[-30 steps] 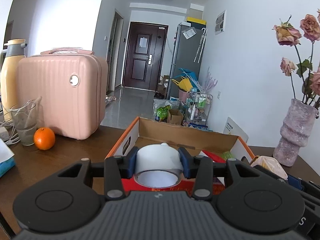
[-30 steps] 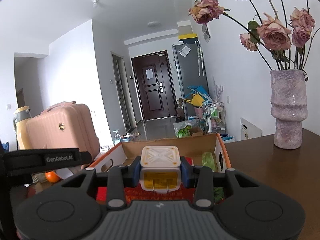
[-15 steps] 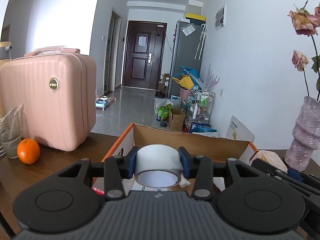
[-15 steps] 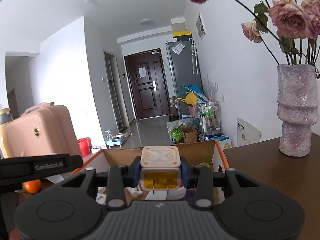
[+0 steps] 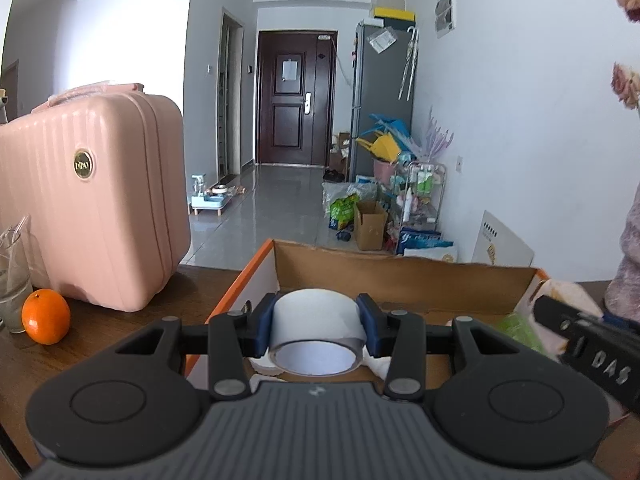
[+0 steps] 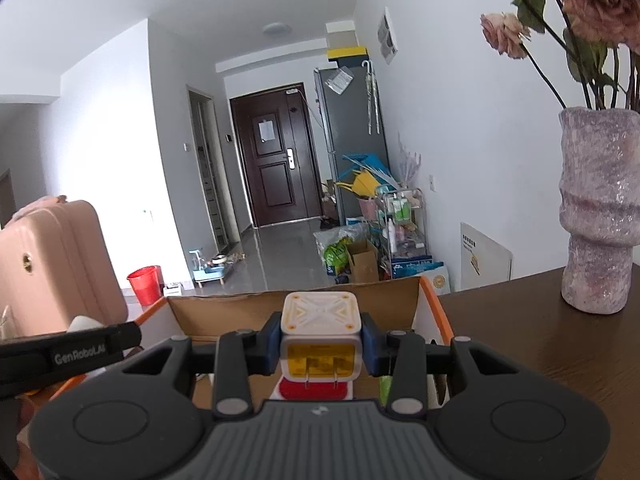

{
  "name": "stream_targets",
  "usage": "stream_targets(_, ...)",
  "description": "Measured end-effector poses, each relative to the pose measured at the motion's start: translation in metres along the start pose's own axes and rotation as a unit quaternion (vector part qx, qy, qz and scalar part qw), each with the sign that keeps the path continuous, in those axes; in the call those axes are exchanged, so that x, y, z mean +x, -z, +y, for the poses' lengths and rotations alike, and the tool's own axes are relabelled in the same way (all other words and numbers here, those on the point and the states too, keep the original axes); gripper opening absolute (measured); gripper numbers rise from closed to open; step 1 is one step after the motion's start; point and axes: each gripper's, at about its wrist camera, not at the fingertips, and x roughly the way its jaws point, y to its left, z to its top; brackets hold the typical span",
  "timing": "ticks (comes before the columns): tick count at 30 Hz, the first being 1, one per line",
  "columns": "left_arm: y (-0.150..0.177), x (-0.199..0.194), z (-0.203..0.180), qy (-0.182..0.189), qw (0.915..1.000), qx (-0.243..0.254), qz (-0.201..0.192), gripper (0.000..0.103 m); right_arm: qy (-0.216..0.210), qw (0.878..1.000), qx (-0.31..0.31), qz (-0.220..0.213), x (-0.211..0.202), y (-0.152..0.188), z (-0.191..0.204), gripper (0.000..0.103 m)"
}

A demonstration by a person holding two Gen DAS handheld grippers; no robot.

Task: Organize rigid objects
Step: 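Carry the tape roll and beige plug over the red box, then lower both grippers into the box and open them to release tape and plug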

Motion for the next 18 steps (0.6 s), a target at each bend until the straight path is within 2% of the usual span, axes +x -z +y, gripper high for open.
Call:
stream_targets(6, 0.001, 0.015, 0.007, -0.013, 0.9998, 0.000, 0.016, 0.044, 0.006, 1.000, 0.004, 0.024, 0.014, 0.004, -0.007, 0.038)
stream_targets(12, 0.005, 0.034, 0.012, -0.012, 0.9986, 0.005, 0.051, 0.044, 0.007, 0.999, 0.000, 0.036, 0.019, 0.006, -0.007, 0.038)
stream_targets(18, 0.006, 0.033, 0.012, -0.009, 0.9986, 0.011, 0.050, 0.044, 0.007, 0.999, -0.002, 0.043, 0.022, 0.006, -0.008, 0.038)
